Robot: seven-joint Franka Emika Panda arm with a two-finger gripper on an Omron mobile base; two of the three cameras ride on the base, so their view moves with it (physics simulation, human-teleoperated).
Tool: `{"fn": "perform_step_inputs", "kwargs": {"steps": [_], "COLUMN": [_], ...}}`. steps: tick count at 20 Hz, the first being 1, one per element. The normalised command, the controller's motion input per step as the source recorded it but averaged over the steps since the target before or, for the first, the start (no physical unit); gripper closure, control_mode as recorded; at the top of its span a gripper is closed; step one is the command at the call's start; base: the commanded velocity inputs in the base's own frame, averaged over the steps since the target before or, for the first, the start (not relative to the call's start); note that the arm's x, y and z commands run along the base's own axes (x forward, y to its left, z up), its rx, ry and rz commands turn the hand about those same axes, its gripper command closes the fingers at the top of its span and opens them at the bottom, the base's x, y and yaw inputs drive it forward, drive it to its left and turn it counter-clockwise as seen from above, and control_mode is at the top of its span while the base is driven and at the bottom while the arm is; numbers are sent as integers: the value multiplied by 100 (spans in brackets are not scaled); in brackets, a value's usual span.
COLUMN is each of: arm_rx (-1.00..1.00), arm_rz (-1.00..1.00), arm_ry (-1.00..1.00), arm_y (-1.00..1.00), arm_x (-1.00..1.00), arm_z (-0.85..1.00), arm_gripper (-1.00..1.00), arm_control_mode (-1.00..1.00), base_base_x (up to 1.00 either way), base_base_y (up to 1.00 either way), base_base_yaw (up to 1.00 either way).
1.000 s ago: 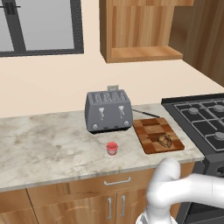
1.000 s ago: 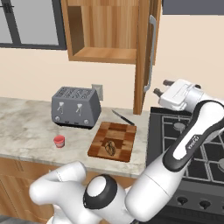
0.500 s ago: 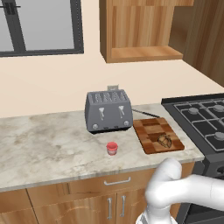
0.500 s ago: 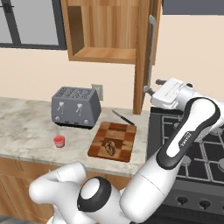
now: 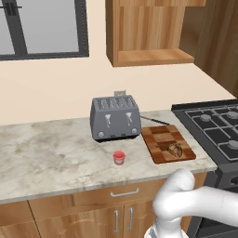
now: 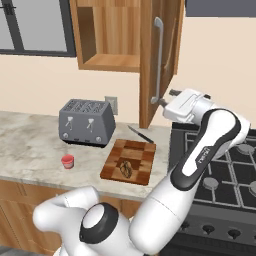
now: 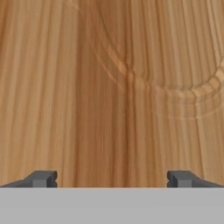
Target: Pick the bread, place it on the cutting board, pick the jam, place it on the counter, and close the cabinet.
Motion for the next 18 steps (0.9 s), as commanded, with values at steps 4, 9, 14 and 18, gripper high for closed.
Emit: {"fn": "perform_step_inputs", "kwargs": {"steps": [4, 9, 14, 18], "arm_rx": [1, 1, 2, 3], "arm_rz": [2, 0, 0, 0], "arm_ry": [1, 2, 1, 0], "arm_y": [35, 35, 35, 37], "arm_x": [0, 0, 0, 0], "arm_z": [0, 0, 2, 8], "arm_gripper": [-100, -100, -100, -100], "arm_control_mode": [-100, -100, -100, -100], "base_base_x": [0, 0, 0, 0], "base_base_y": [0, 0, 0, 0], "base_base_yaw": [0, 0, 0, 0]}}
